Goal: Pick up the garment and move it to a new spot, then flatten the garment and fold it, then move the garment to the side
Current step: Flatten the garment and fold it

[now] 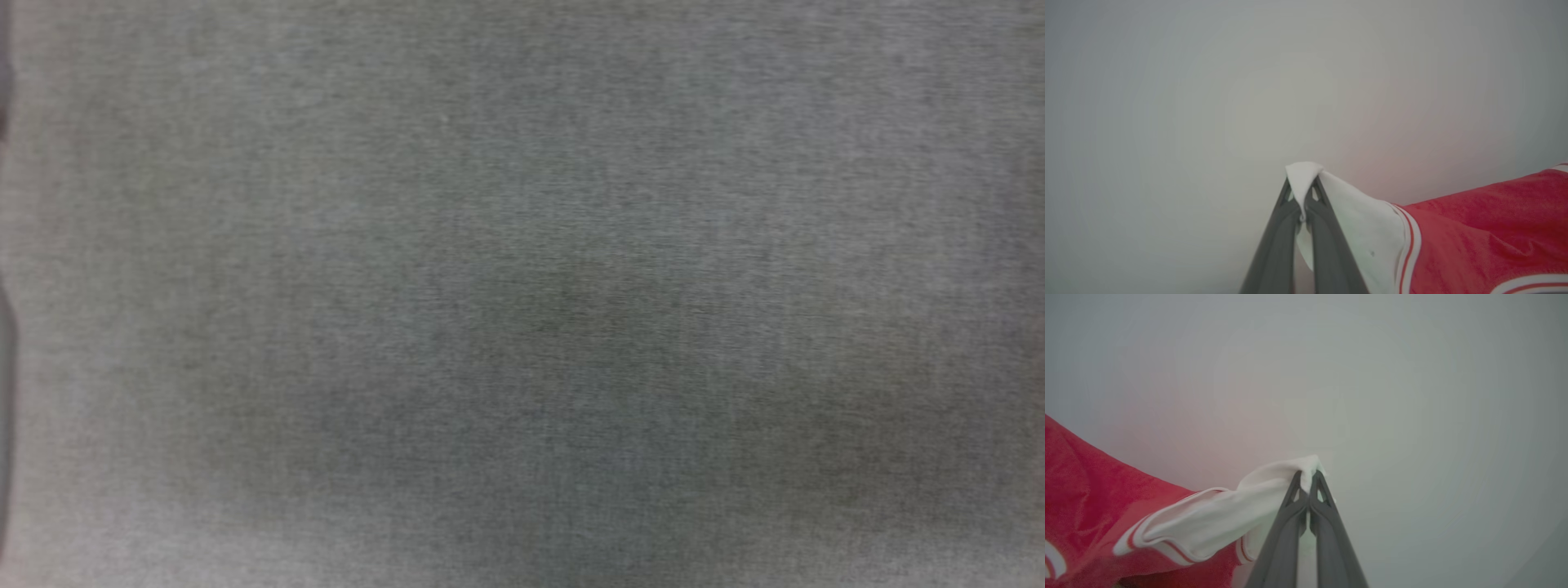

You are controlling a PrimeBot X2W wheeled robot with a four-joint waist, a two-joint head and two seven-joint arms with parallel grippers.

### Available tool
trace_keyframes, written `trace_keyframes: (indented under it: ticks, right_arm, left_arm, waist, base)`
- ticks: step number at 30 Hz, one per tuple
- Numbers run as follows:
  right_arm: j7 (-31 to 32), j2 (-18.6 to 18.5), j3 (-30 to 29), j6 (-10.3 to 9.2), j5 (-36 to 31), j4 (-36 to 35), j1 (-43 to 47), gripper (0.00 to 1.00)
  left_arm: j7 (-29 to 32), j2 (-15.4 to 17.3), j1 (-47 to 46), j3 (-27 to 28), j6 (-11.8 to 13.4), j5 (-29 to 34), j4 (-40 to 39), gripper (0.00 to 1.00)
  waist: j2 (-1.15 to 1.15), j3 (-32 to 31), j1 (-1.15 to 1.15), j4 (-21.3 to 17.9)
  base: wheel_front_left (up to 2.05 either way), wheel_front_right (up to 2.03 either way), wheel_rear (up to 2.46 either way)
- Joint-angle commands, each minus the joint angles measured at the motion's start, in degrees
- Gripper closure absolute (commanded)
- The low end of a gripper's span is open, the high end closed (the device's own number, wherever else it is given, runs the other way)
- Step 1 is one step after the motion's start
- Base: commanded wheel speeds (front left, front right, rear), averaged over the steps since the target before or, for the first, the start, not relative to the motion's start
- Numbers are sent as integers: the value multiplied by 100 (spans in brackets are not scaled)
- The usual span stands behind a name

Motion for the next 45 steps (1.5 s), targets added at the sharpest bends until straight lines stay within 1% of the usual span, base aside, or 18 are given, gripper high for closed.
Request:
trace_keyframes:
  ticks: [1, 5, 7, 9, 12, 14, 17, 19, 22, 26, 29, 32, 34, 39, 42, 43, 45]
  right_arm:
    - [-3, -36, 57, -4, 86, -27, 217, 100]
    - [6, -134, 297, -5, 474, 144, 696, 100]
    - [6, -242, 497, -4, 670, 156, 971, 100]
    - [51, -375, 693, -4, 965, 106, 1300, 100]
    - [241, -554, 901, -4, 1473, -73, 1862, 100]
    - [493, -694, 1063, -4, 1851, -239, 2334, 100]
    - [824, -1033, 1287, -5, 2383, -578, 2987, 100]
    - [1027, -1153, 1412, -4, 2701, -834, 3516, 100]
    - [1311, -1448, 1493, -4, 3146, -1220, 4264, 100]
    - [1700, -1789, 1549, -4, 3607, -1695, 5274, 100]
    - [1965, -2055, 1606, -5, 3962, -2122, 5969, 100]
    - [2201, -2287, 1662, -5, 4239, -2566, 6663, 100]
    - [2377, -2471, 1653, -5, 4325, -2849, 7063, 100]
    - [2751, -2654, 1462, -5, 4638, -3367, 7981, 100]
    - [2926, -2704, 1259, -5, 4728, -3595, 8483, 100]
    - [2982, -2681, 1170, -5, 4755, -3656, 8638, 100]
    - [3090, -2645, 1035, -4, 4746, -3759, 8916, 100]
  left_arm:
    - [95, -47, 153, -69, -21, -73, 102, 100]
    - [488, -108, 514, -316, -41, -230, 228, 100]
    - [718, -121, 805, -579, -45, -287, 123, 100]
    - [959, -47, 1123, -856, -46, -386, -28, 100]
    - [1155, 159, 1614, -1270, -44, -445, -306, 100]
    - [1254, 324, 1984, -1500, -44, -496, -487, 100]
    - [1347, 562, 2548, -1707, -45, -595, -720, 100]
    - [1405, 719, 2930, -1756, -45, -728, -873, 100]
    - [1476, 960, 3509, -1826, -44, -860, -1150, 100]
    - [1670, 1269, 4400, -1859, 104, -1081, -1664, 100]
    - [1816, 1577, 5070, -1820, 339, -1269, -2287, 100]
    - [1978, 1966, 5806, -1816, 661, -1434, -3090, 100]
    - [2099, 2242, 6253, -1761, 950, -1573, -3668, 100]
    - [2398, 2914, 7376, -1688, 1731, -1911, -5104, 100]
    - [2480, 3255, 7952, -1672, 2142, -2065, -5818, 100]
    - [2491, 3345, 8140, -1667, 2273, -2121, -6004, 100]
    - [2488, 3447, 8470, -1681, 2451, -2243, -6311, 100]
  waist:
    - [0, -86, 0, 221]
    - [0, -490, 0, 263]
    - [0, -755, 0, 281]
    - [0, -1034, 0, 289]
    - [0, -1504, 0, 262]
    - [0, -1820, 0, 210]
    - [0, -2264, 0, 152]
    - [0, -2541, 0, 93]
    - [0, -2936, 0, 35]
    - [0, -3388, 0, -32]
    - [0, -3632, 0, -69]
    - [0, -3809, 0, -91]
    - [0, -3858, 0, -104]
    - [0, -3891, 0, -106]
    - [0, -3848, 0, -82]
    - [0, -3825, 0, -70]
    - [0, -3771, 0, -47]
  base:
    - [0, 0, 0]
    - [0, 0, 0]
    - [0, 0, 0]
    - [0, 0, 0]
    - [0, 0, 0]
    - [0, 0, 0]
    - [0, 0, 0]
    - [0, 0, 0]
    - [0, 0, 0]
    - [0, 0, 0]
    - [0, 0, 0]
    - [0, 0, 0]
    - [0, 0, 0]
    - [0, 0, 0]
    - [0, 0, 0]
    - [0, 0, 0]
    - [0, 0, 0]
